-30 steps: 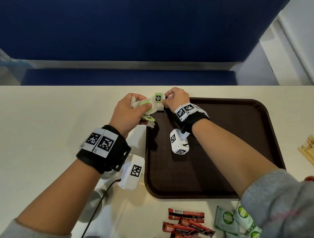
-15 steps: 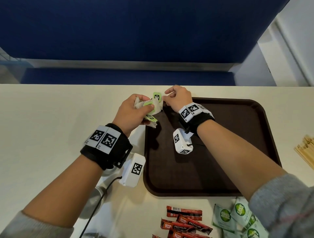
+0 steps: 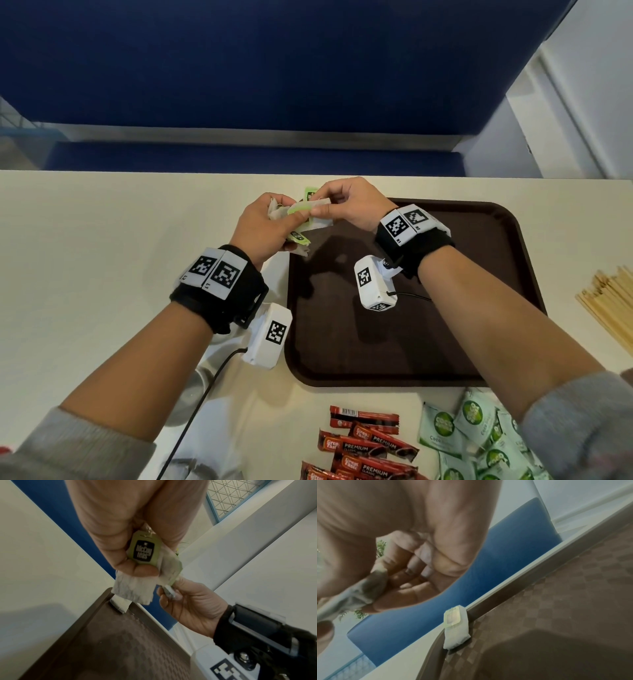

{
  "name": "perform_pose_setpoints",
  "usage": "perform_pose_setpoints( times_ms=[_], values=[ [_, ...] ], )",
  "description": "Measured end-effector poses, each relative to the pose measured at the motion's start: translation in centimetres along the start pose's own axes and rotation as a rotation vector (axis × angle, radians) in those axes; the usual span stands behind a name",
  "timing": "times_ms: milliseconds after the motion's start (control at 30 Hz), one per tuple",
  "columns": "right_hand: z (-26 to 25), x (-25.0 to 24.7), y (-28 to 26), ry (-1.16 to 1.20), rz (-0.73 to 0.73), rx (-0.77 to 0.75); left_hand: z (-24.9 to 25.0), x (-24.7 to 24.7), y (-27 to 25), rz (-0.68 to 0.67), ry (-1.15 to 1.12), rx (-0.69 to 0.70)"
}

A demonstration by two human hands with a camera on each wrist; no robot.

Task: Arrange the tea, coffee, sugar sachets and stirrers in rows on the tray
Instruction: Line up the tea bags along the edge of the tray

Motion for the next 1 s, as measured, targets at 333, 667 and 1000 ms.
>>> perform_pose_setpoints(
  times_ms=[333, 667, 1000],
  values=[
    [0.6, -0.5, 0.0, 0.124, 0.117, -0.014, 0.2, 0.1, 0.2, 0.016, 0.101, 0.022],
    [0.9, -1.3, 0.8, -0.007, 0.231, 0.0, 0.2, -0.1, 0.9, 0.074, 0.107, 0.007],
    [6.5, 0.3, 2.6, 0.1, 0.361, 0.321, 0.2, -0.8, 1.1, 0.085, 0.044, -0.011]
  ],
)
Point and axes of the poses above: each hand's wrist, its own y-axis towards the middle knuckle, its own x-axis out of the palm, z = x × y, the point moved 6 cm from there along y, towards the middle knuckle, and after that the axes turned 4 degrees about z, right-handed, at the moved point
